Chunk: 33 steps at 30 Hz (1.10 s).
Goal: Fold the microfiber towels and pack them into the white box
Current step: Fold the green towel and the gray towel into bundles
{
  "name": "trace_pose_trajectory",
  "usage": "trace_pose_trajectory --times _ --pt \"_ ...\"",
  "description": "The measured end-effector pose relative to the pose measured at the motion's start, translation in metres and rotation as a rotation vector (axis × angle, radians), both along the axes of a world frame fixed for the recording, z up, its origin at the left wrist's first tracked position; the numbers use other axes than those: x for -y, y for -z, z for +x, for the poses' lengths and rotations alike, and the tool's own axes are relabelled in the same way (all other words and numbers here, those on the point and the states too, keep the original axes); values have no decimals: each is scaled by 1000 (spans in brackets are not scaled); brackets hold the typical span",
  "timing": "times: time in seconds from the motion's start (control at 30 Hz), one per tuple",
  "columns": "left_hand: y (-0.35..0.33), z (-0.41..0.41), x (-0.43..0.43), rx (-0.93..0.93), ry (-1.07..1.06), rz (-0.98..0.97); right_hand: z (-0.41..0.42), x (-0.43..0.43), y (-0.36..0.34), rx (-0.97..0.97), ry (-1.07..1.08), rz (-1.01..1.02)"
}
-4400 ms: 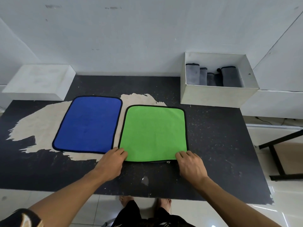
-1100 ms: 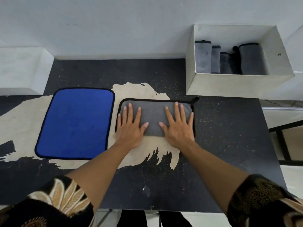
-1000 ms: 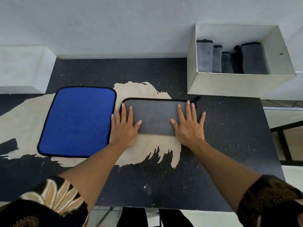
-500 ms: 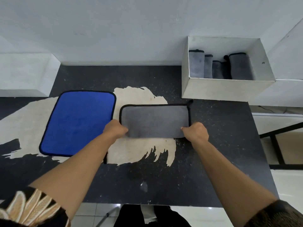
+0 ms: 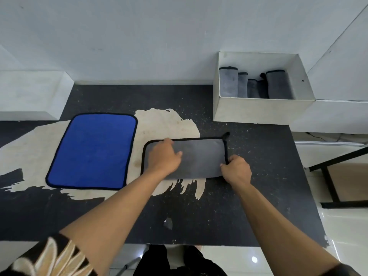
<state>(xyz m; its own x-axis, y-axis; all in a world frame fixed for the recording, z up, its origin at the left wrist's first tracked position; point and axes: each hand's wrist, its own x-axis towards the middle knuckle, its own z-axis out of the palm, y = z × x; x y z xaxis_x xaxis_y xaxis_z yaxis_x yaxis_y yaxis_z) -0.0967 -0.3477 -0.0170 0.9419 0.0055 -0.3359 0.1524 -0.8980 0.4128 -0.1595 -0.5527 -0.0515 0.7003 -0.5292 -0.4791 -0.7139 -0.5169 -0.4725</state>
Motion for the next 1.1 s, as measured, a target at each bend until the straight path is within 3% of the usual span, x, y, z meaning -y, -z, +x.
trace_pose_trajectory --times 0.17,0.3,0.5,0.8,1.1 --pt "-3 15 75 -296 -77 -303 -5 -12 -11 145 -94 -68" --pt "-3 17 113 -489 -88 -337 -11 -19 -13 273 -212 -101" --pt "-4 17 124 -334 -31 -75 -19 -20 -9 289 -247 -120" --pt "0 30 41 -228 -196 -341 -11 -67 -28 472 -382 -66" --pt "12 38 -59 -201 -223 -332 2 -143 -17 389 -642 -10"
